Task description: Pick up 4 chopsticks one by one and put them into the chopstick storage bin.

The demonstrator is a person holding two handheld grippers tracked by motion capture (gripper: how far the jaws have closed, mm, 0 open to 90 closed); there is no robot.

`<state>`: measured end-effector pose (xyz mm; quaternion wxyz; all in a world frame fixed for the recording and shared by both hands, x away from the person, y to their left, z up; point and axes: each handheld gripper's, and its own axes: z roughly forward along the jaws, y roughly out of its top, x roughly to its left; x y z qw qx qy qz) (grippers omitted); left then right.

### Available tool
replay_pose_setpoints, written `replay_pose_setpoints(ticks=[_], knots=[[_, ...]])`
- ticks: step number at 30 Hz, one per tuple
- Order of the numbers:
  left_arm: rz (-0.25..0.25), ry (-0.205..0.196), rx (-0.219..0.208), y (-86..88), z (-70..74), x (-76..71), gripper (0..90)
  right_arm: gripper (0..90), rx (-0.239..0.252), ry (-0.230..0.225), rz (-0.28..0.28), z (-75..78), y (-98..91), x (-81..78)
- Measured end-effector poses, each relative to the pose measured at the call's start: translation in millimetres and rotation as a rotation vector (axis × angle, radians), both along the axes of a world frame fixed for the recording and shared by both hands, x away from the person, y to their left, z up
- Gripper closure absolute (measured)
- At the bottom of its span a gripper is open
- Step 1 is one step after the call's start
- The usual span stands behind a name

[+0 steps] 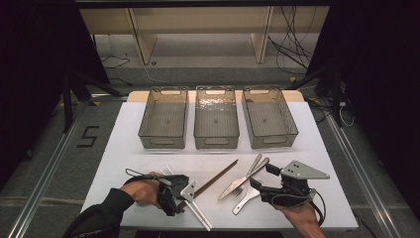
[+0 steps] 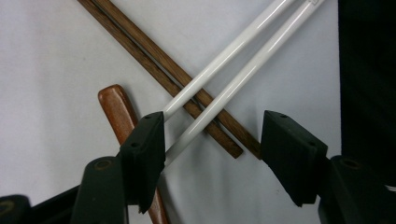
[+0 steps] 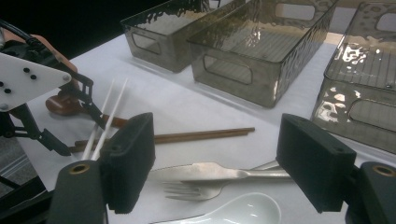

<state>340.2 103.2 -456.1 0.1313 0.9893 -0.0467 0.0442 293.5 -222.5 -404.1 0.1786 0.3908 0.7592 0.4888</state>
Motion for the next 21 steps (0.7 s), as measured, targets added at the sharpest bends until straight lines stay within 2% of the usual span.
replay_pose_setpoints(ticks=[4, 10, 16, 20, 21], knots=[[-0.011, -0.003, 0.02, -0.8, 1.3, -0.8, 43.2, 28.6, 0.0, 0.001, 0.001, 0.0, 0.0, 0.1], [-0.011, 0.005, 0.025, -1.5, 1.6, -3.3, 49.5, 28.6, -0.001, 0.002, 0.003, -0.2, 0.2, 0.2], [-0.043, -0.016, 0.042, -3.0, 2.6, -5.8, 55.7, 28.7, -0.006, 0.007, 0.004, -0.5, 0.9, 0.5], [-0.052, -0.009, 0.048, -3.0, 2.9, -6.5, 59.6, 28.7, -0.009, 0.011, 0.006, -0.5, 1.1, 0.6], [-0.058, -0.025, 0.057, -3.1, 2.8, -6.2, 61.7, 28.8, -0.01, 0.012, 0.006, -0.6, 1.2, 0.7]])
